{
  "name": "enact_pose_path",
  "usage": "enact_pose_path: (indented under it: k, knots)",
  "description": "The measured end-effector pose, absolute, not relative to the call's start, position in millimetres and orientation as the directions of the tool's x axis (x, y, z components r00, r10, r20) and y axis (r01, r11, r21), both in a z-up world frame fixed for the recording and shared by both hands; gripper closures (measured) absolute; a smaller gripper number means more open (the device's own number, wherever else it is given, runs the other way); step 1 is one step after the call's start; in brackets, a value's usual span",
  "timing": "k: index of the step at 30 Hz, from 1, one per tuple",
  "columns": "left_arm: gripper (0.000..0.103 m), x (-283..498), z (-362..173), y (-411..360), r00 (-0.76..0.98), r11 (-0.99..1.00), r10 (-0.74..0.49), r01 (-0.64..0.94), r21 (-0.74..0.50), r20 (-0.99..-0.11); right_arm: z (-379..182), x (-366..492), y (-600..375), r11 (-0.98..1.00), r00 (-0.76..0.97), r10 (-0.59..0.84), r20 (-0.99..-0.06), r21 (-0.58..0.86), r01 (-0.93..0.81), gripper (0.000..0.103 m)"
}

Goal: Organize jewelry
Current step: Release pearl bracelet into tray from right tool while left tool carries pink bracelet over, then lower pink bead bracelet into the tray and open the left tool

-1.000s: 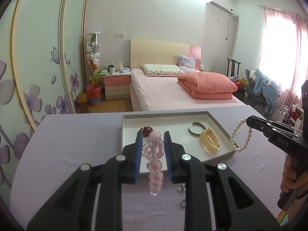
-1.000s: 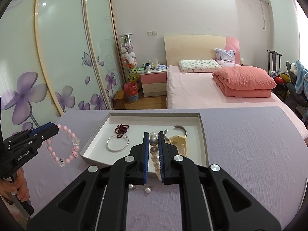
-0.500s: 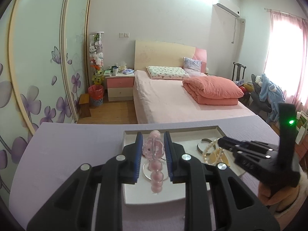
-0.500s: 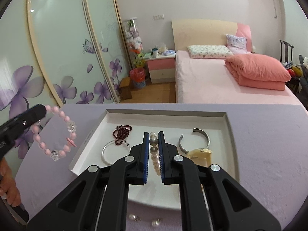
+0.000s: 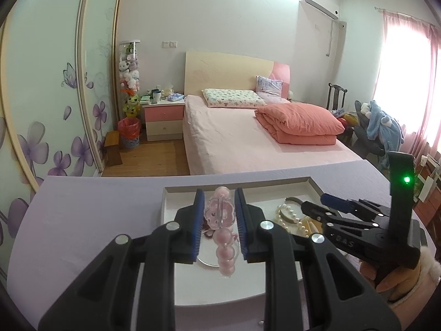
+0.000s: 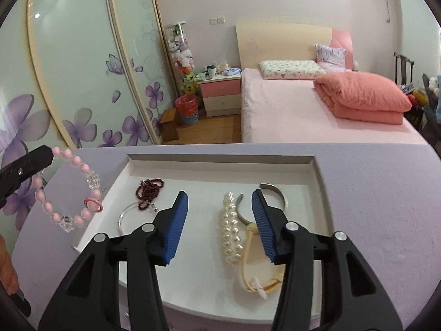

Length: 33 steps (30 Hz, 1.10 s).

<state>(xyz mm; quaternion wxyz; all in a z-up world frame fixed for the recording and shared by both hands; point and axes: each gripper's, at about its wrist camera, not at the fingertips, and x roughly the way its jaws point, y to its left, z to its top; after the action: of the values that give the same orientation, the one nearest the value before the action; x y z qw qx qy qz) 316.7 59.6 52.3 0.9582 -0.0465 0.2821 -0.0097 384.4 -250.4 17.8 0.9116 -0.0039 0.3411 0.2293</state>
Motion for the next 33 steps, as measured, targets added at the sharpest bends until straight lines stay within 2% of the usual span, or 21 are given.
enact_pose_path:
  k: [11,22,33]
  knots:
    - [0.081,331.3,43.1,47.8,0.833,0.995,-0.068,0.017,-0.098,-0.550,20.4,370.7,-272.2,0.896,0.680,0.408,-0.609,0.127,-0.425,0.054]
    - [0.081,357.1,21.5,38.9,0.819,0.998,-0.037,-0.003,-0.068,-0.573,10.7,369.8,-280.2,0.898,0.670,0.403,-0.623,0.130,-0.420,0.053]
    - [0.080,376.6,7.7,30.1,0.802,0.995,-0.066,0.007,-0.100,-0.594,2.9,369.3,-278.7,0.893,0.655,0.412,-0.634,0.136,-0.429,0.053]
